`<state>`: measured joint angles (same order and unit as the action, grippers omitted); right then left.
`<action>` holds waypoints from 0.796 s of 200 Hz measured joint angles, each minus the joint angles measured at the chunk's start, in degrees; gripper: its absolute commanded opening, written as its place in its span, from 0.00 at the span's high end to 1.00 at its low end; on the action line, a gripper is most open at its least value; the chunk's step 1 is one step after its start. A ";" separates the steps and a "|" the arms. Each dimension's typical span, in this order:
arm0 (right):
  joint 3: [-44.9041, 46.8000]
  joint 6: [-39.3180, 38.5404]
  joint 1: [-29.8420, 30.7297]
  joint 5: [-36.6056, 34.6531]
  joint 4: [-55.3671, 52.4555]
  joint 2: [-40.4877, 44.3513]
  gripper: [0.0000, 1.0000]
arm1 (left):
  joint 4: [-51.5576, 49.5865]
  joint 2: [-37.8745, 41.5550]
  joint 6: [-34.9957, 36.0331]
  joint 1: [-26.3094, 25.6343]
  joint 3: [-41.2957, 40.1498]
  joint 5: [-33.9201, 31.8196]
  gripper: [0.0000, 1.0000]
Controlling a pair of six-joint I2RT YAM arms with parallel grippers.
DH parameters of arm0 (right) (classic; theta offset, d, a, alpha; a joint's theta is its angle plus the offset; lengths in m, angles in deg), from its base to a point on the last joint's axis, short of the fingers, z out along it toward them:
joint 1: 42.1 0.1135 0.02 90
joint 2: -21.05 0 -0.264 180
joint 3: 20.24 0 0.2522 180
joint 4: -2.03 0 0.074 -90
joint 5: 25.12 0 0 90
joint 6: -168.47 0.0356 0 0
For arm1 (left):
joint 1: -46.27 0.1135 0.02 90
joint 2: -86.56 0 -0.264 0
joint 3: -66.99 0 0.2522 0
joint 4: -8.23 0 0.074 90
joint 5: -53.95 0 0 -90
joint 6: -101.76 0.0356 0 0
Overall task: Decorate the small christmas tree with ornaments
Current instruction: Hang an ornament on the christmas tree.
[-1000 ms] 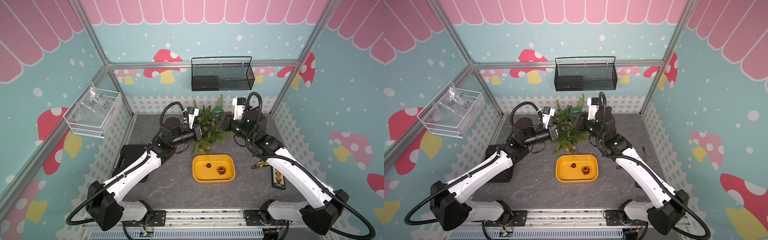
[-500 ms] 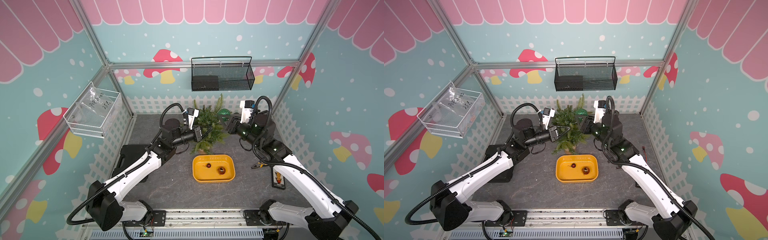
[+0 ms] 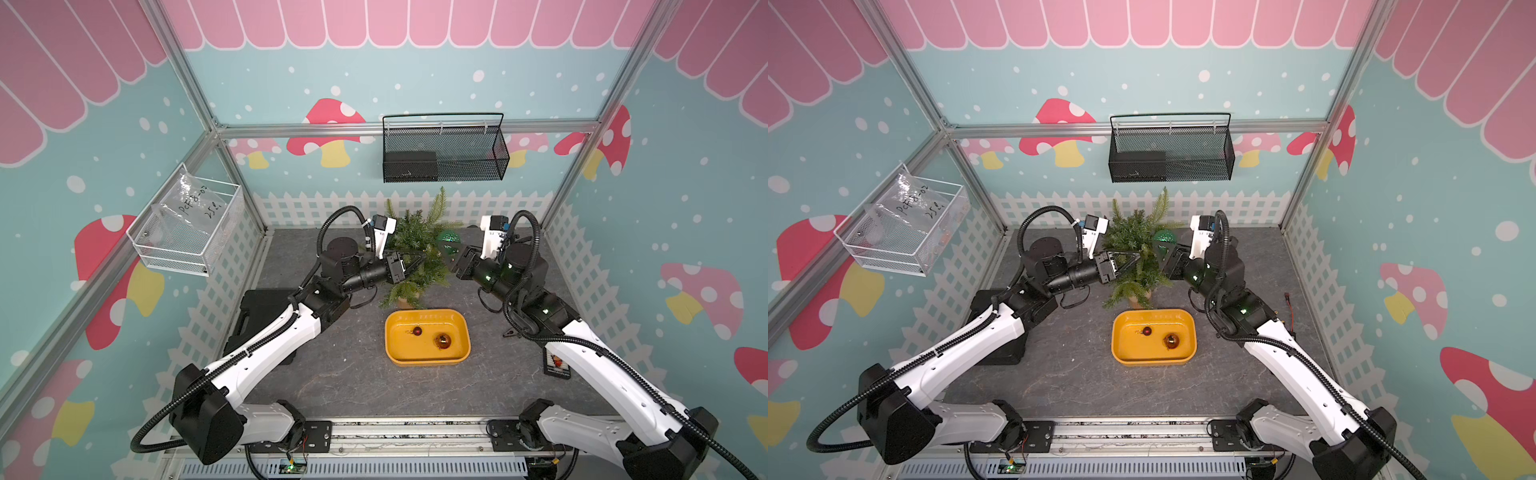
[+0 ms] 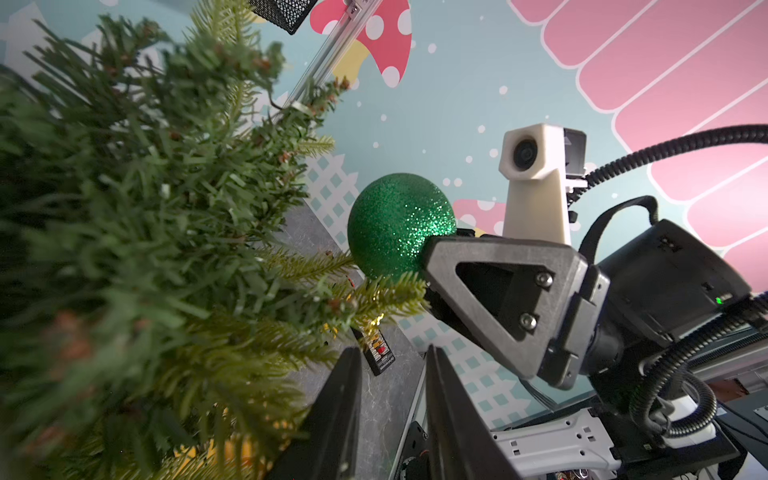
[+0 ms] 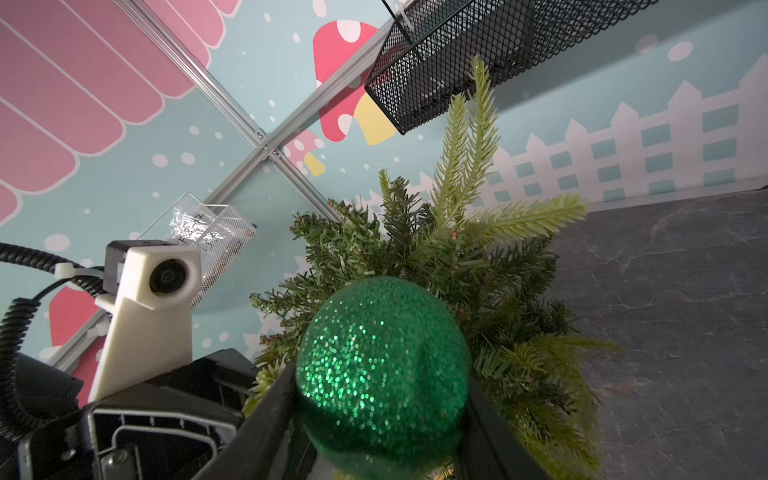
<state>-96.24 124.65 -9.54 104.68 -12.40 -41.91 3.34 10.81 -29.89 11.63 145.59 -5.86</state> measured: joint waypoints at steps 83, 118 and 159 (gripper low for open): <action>5.40 3.02 0.00 0.46 6.14 2.16 0.39 | -0.61 0.17 0.11 0.00 0.00 -1.36 0.68; 7.65 4.17 0.00 0.85 8.22 2.97 0.35 | -0.90 0.17 0.28 0.00 0.00 -1.97 0.69; 10.32 5.77 0.00 2.08 11.41 3.91 0.35 | -1.03 0.17 0.44 0.00 0.00 -2.14 0.69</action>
<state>-85.92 130.42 -9.54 106.75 -0.99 -37.99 2.31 10.99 -29.45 11.63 145.59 -8.00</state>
